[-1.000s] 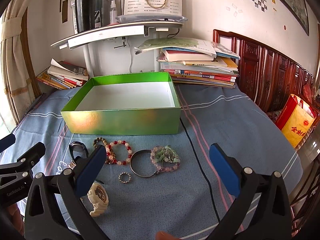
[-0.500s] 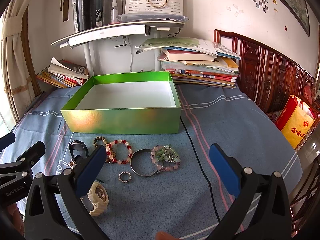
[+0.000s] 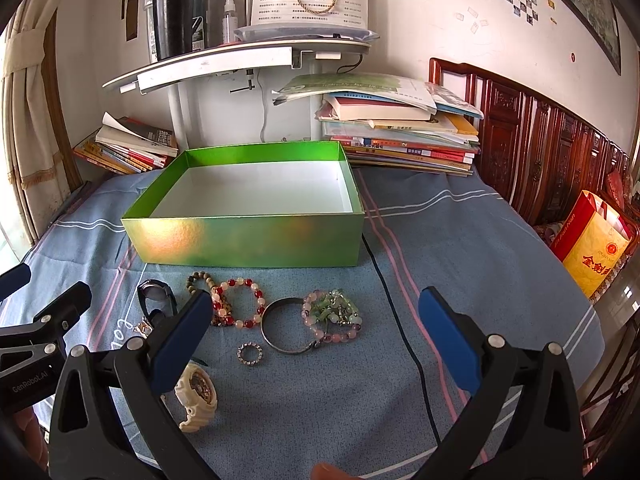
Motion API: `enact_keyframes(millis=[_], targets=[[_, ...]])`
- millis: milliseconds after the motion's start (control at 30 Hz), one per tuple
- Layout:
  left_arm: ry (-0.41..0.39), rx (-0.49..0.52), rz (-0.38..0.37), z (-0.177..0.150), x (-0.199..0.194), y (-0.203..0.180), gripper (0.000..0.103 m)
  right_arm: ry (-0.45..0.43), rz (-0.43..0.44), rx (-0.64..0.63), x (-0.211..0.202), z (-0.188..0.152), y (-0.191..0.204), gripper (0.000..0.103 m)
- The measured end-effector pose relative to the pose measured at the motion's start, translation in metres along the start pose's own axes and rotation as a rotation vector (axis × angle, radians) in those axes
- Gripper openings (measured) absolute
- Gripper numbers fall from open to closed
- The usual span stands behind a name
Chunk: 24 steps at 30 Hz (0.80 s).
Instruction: Organize jewelry
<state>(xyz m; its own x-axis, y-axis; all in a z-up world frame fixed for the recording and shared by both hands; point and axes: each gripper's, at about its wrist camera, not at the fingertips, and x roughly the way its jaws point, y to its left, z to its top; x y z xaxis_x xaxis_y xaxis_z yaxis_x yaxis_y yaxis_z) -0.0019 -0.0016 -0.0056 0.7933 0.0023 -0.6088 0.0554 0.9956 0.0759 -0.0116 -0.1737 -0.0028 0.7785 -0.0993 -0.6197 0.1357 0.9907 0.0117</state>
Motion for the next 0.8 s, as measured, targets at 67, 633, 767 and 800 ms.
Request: enact_keyframes(millis=[67,633,767,800], targets=[[0.001,0.0,0.0,0.0,0.0,0.0,0.1,0.001,0.001,0.0,0.0,0.0,0.0,0.101],[0.013,0.004,0.001,0.0,0.003,-0.001,0.1,0.009,-0.001,0.002,0.0,-0.001,0.0,0.101],[0.038,0.008,-0.003,-0.002,0.008,-0.002,0.1,0.03,-0.053,-0.012,0.006,0.001,-0.006,0.101],[0.07,0.009,-0.016,-0.002,0.013,-0.002,0.1,0.047,-0.062,-0.008,0.01,0.002,-0.012,0.101]])
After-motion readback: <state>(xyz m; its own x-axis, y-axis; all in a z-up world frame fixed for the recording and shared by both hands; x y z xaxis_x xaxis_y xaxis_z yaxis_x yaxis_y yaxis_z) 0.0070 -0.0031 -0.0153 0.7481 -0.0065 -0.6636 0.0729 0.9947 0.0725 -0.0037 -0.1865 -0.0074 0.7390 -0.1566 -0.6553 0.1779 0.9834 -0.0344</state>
